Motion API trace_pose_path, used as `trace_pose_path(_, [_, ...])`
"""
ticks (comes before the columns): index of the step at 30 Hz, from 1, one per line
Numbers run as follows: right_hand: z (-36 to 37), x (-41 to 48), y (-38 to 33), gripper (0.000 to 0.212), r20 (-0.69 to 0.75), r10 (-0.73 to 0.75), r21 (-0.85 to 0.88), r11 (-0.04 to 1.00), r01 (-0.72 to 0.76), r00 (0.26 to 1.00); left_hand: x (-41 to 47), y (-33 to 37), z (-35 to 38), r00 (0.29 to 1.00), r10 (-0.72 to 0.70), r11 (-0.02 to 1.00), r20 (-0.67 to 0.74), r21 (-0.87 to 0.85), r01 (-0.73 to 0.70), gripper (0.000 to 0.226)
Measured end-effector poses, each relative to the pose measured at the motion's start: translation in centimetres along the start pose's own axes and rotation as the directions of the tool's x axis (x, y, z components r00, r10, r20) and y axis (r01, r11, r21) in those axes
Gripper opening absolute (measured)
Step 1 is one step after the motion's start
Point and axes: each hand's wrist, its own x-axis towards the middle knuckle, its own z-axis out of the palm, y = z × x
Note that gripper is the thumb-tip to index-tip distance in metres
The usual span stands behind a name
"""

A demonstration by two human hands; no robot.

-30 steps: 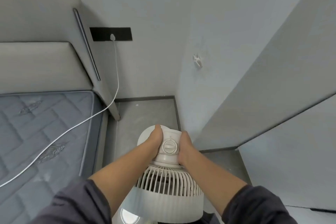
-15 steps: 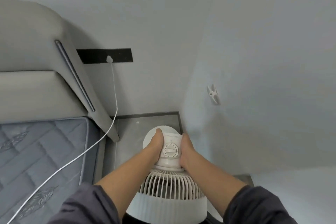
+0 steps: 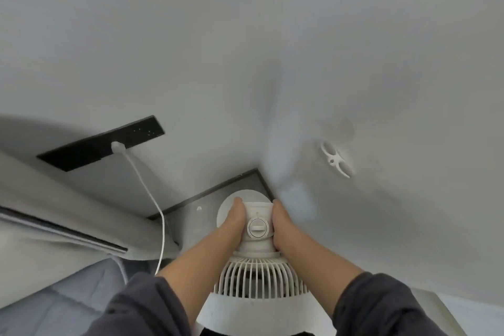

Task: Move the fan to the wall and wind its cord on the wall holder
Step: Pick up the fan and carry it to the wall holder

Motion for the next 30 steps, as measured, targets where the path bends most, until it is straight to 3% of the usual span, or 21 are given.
trace_pose_path(4, [2.4, 1.4, -1.3, 0.059, -0.021, 0.022, 0.045, 0.999, -0.021, 1.000, 3.6, 2.2, -0.7, 0.999, -0.025, 0.998, 0.034, 0.060, 0.023, 0.059])
trace_pose_path(9, [3.6, 3.4, -2.3, 0.041, -0.047, 0.001, 0.105, 0.994, 0.004, 0.999, 7.6, 3.3, -1.3, 0.998, -0.046, 0.992, 0.043, 0.117, 0.041, 0.058])
trace_pose_path(16, [6.7, 7.8, -1.8, 0.063, -0.008, 0.014, 0.215, 0.977, -0.012, 1.000, 10.9, 4.3, -1.4, 0.999, -0.024, 0.985, 0.027, 0.171, 0.019, 0.063])
trace_pose_path(27, [7.5, 9.4, -4.7, 0.052, -0.056, -0.014, 0.193, 0.981, 0.025, 0.998, 13.5, 6.7, -0.9, 0.994, -0.078, 0.980, 0.076, 0.188, 0.063, 0.064])
trace_pose_path(30, [8.0, 9.9, -5.8, 0.062, -0.043, -0.009, 0.189, 0.982, 0.017, 0.999, 13.7, 7.8, -0.5, 0.993, -0.080, 0.981, 0.084, 0.183, 0.063, 0.064])
